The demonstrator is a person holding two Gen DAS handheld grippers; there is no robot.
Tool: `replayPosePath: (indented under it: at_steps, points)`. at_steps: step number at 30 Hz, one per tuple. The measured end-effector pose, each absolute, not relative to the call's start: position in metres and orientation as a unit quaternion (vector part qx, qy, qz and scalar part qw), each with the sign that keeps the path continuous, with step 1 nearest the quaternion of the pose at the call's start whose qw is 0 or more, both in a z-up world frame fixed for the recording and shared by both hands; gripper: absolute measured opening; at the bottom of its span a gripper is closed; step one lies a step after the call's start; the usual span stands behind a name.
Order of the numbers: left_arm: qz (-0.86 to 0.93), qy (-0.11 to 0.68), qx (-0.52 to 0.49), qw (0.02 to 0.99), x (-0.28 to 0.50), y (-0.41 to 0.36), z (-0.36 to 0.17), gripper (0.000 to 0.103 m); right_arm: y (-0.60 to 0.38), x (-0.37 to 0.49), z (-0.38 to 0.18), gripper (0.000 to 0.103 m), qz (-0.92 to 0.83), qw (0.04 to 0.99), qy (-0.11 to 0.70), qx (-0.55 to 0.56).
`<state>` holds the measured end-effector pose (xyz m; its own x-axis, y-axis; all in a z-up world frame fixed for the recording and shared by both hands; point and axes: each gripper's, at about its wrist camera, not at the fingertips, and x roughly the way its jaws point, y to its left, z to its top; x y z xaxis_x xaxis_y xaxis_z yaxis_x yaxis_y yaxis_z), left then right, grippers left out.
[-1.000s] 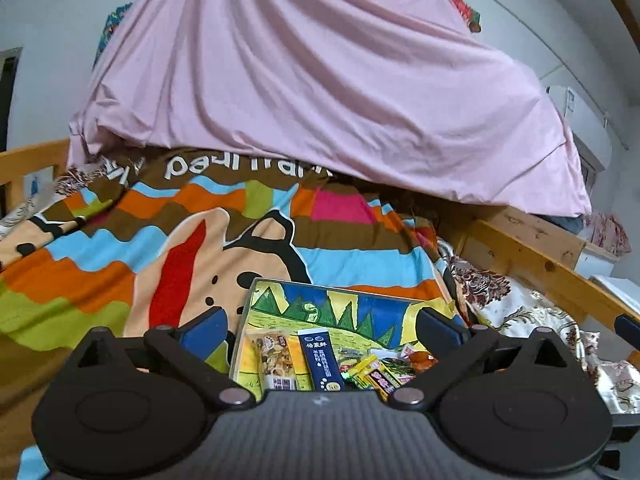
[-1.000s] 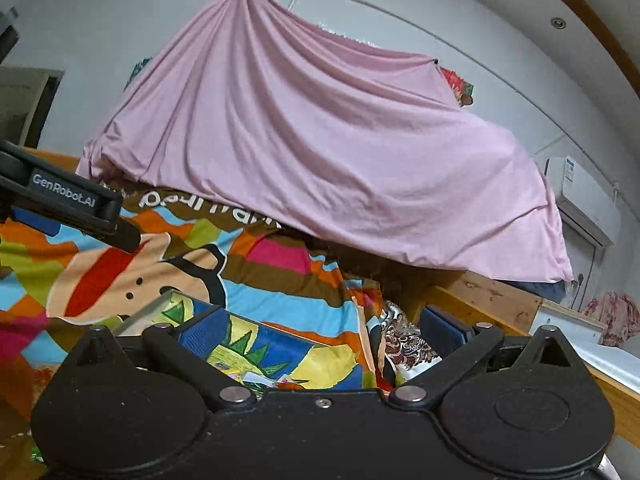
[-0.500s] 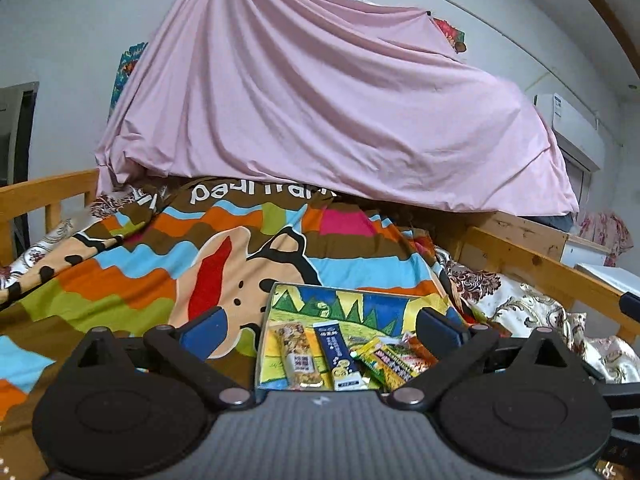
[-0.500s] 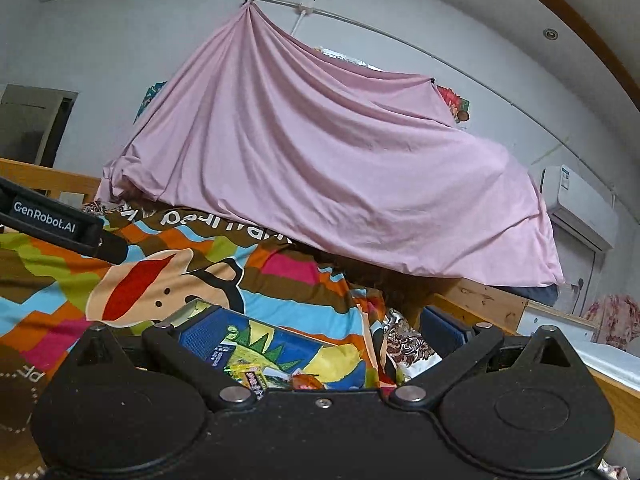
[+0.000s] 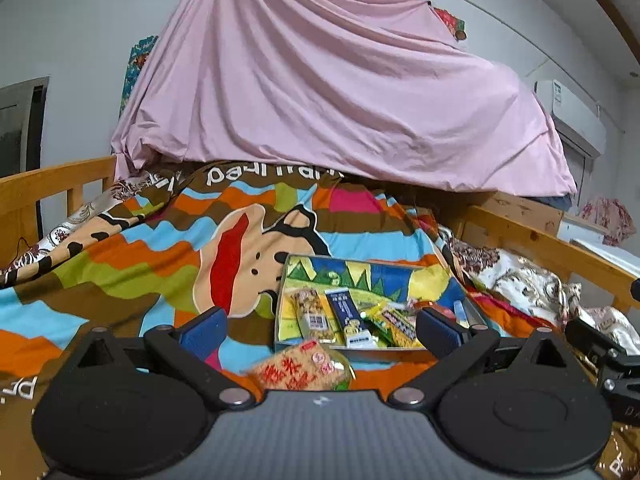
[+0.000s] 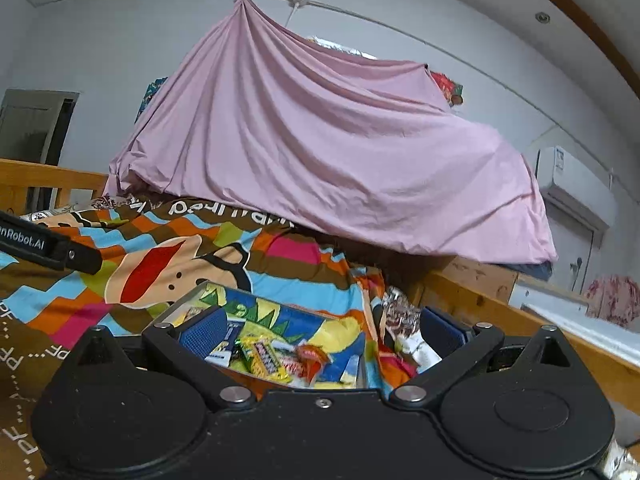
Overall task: Organize snacks
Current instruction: 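Withdraw both tools up from the tray, then move the left gripper to the green stick while the right moves to the gold pouch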
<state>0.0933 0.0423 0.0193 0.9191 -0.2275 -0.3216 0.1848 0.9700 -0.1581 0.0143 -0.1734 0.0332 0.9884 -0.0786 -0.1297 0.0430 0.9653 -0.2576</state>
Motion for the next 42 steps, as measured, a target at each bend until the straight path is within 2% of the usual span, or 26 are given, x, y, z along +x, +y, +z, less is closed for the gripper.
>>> replayPosePath:
  at_steps: [15,27,35,42]
  points:
    - [-0.110,0.215,-0.045,0.969,0.074,0.040,0.006,0.102,-0.176,0.014,0.017,0.102,-0.017,0.985,0.131,-0.111]
    - [-0.090,0.279,-0.037,0.955,0.088,0.040,-0.007,0.102,-0.157,0.028,-0.005,0.102,0.024,0.970,0.196,-0.143]
    - [-0.141,0.384,-0.043,0.911,0.118,0.035,-0.024,0.102,-0.144,0.039,-0.020,0.102,0.056,0.952,0.245,-0.172]
    - [-0.160,0.443,-0.059,0.880,0.149,0.040,-0.041,0.102,-0.149,0.060,-0.033,0.102,0.113,0.927,0.329,-0.140]
